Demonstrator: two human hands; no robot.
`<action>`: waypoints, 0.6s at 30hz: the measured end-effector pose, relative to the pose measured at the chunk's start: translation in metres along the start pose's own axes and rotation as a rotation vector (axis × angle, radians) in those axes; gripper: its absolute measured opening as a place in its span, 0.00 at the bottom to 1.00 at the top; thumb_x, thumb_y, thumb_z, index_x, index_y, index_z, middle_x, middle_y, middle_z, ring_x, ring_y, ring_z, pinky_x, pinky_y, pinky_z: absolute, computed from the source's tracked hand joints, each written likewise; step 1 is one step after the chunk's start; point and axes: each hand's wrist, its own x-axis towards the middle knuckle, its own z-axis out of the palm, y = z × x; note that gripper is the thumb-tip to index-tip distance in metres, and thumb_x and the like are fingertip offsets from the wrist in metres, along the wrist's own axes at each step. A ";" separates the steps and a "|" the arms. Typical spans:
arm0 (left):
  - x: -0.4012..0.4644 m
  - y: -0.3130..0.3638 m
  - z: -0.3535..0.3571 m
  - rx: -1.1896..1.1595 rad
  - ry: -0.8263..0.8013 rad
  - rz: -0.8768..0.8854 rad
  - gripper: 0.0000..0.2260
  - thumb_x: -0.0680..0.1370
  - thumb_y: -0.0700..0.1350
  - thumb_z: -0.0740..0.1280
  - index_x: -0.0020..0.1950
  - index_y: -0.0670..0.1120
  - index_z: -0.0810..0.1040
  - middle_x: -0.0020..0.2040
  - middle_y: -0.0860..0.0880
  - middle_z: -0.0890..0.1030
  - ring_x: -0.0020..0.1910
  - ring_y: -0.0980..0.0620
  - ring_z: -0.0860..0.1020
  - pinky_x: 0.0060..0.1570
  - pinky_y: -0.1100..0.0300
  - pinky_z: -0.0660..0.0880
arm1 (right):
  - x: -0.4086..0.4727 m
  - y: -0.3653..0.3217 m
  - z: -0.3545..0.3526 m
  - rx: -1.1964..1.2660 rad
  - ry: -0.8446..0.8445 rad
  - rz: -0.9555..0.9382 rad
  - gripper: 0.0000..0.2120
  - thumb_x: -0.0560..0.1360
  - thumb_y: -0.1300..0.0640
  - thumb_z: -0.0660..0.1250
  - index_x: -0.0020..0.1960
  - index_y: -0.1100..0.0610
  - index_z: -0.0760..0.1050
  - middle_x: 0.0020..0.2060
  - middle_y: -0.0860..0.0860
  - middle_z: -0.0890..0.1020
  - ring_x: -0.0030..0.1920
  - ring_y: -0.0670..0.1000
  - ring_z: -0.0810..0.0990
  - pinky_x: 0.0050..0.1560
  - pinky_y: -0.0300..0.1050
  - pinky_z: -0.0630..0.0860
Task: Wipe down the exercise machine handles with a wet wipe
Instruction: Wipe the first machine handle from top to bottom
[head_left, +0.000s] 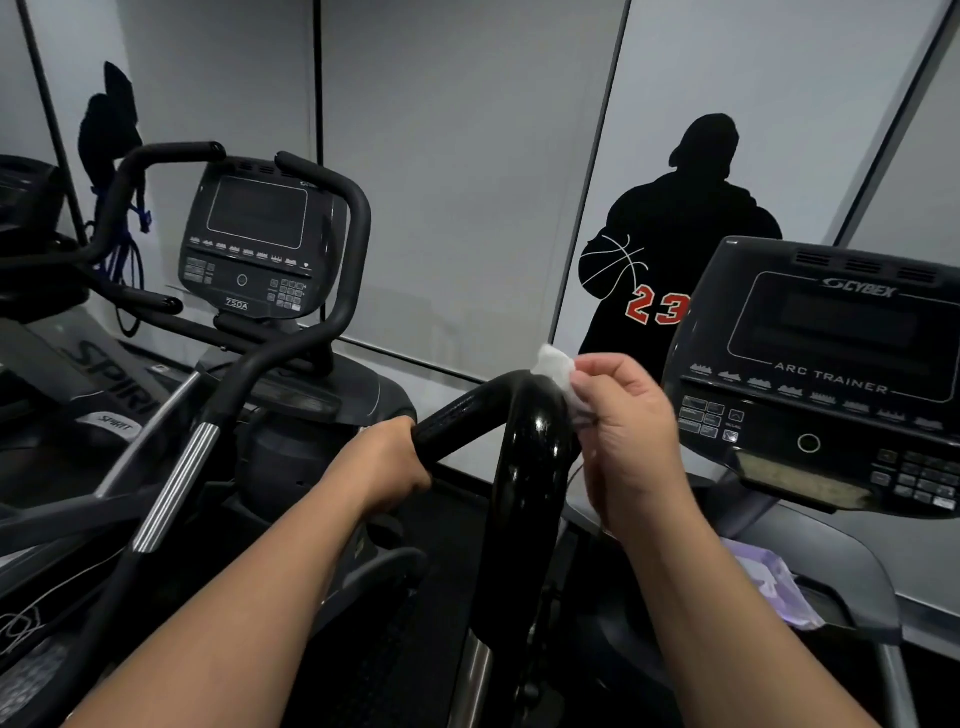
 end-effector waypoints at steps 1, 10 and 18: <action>0.000 -0.001 0.000 -0.005 0.001 -0.002 0.13 0.64 0.41 0.68 0.48 0.49 0.76 0.40 0.46 0.82 0.41 0.45 0.82 0.42 0.53 0.81 | -0.001 -0.004 0.001 -0.016 -0.028 -0.032 0.11 0.75 0.69 0.65 0.40 0.57 0.80 0.34 0.53 0.79 0.34 0.51 0.76 0.34 0.43 0.73; -0.002 -0.003 0.003 0.007 0.025 -0.004 0.12 0.64 0.43 0.68 0.47 0.50 0.75 0.40 0.48 0.82 0.40 0.45 0.81 0.41 0.51 0.81 | 0.029 -0.028 0.013 -0.565 -0.279 0.022 0.10 0.75 0.69 0.65 0.43 0.58 0.82 0.31 0.56 0.79 0.29 0.50 0.76 0.27 0.39 0.71; -0.004 -0.003 0.004 0.013 0.035 -0.007 0.12 0.65 0.44 0.68 0.48 0.51 0.75 0.40 0.48 0.82 0.40 0.45 0.82 0.43 0.50 0.82 | 0.042 -0.042 0.026 -0.849 -0.436 0.088 0.11 0.73 0.69 0.62 0.45 0.61 0.83 0.31 0.57 0.79 0.26 0.49 0.74 0.29 0.41 0.68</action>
